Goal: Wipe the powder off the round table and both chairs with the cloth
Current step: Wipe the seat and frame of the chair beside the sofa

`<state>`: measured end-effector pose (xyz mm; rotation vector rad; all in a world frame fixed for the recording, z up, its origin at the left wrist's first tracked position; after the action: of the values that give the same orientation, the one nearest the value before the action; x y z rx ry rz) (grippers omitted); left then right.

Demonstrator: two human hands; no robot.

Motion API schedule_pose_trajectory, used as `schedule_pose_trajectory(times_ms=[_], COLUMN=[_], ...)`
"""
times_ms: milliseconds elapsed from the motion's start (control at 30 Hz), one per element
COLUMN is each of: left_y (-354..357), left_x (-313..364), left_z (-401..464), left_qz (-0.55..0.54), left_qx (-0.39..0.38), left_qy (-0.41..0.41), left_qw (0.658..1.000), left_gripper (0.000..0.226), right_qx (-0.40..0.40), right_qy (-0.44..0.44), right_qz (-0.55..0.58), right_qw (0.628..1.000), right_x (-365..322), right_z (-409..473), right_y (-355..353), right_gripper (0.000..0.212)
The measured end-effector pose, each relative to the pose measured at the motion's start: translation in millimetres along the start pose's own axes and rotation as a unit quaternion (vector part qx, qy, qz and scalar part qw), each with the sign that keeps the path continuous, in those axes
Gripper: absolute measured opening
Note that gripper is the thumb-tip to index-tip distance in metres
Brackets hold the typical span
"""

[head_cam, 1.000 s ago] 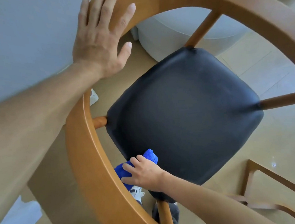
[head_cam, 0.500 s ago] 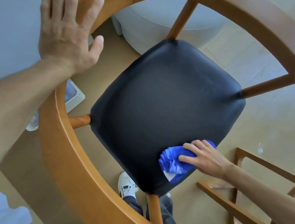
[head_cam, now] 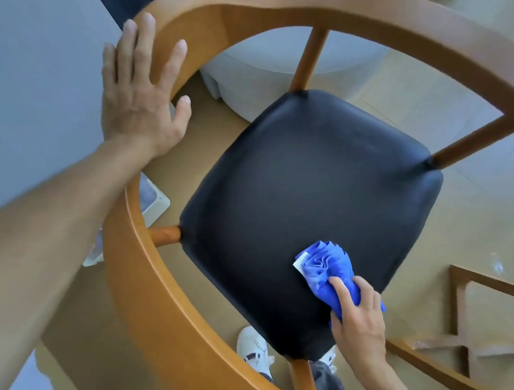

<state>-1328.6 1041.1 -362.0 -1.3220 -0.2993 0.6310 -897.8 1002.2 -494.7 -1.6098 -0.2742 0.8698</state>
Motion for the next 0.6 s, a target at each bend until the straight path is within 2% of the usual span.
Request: schedule_pose_trajectory(times_ms=[100,167,300,400,533,600], left_y=[-5.9,-7.1,-8.2,-9.6,-9.1,-8.0], left_x=[-3.3,-4.4,-5.1,-5.5,-8.0,-5.7], left_z=[3.8,5.1,5.7,4.4,1.3,2.6], left_qz=[0.006,0.011,0.021,0.020,0.014,0.012], left_qx=[-0.007,-0.008,-0.008,-0.004,0.012,0.022], left_qy=[0.002,0.004,0.004,0.006,0.007,0.007], left_qw=[1.000,1.000,1.000,1.000,1.000,1.000], left_gripper=[0.066,0.066,0.067,0.066,0.065,0.065], right_qx=[-0.011,-0.031,-0.056,-0.060,-0.083,-0.082], right_qy=[-0.065,-0.112,-0.094,-0.147,-0.219,-0.216], right_qz=[0.011,-0.008,-0.014,-0.053,-0.090,-0.109], right_qw=[0.998,0.993,0.994,0.986,0.968,0.967], right_x=[8.7,19.4,24.9,23.6,37.8,54.7], right_z=[12.7,19.4,24.7,22.8,45.0,73.5], right_y=[-8.4,-13.9,-15.7,-13.3,-18.3,-29.3], right_gripper=[0.083,0.077,0.057,0.052,0.090,0.091])
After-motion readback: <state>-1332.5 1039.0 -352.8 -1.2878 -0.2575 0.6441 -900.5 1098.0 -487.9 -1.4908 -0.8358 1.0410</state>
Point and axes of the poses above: each hand's wrist, its own z-axis towards the middle knuckle, its own y-axis out of the palm, x = y × z, the point moved 2 cm from there along z, towards the middle knuckle, and after that the axes turned 9 degrees about -y, right-handed, at the moved point
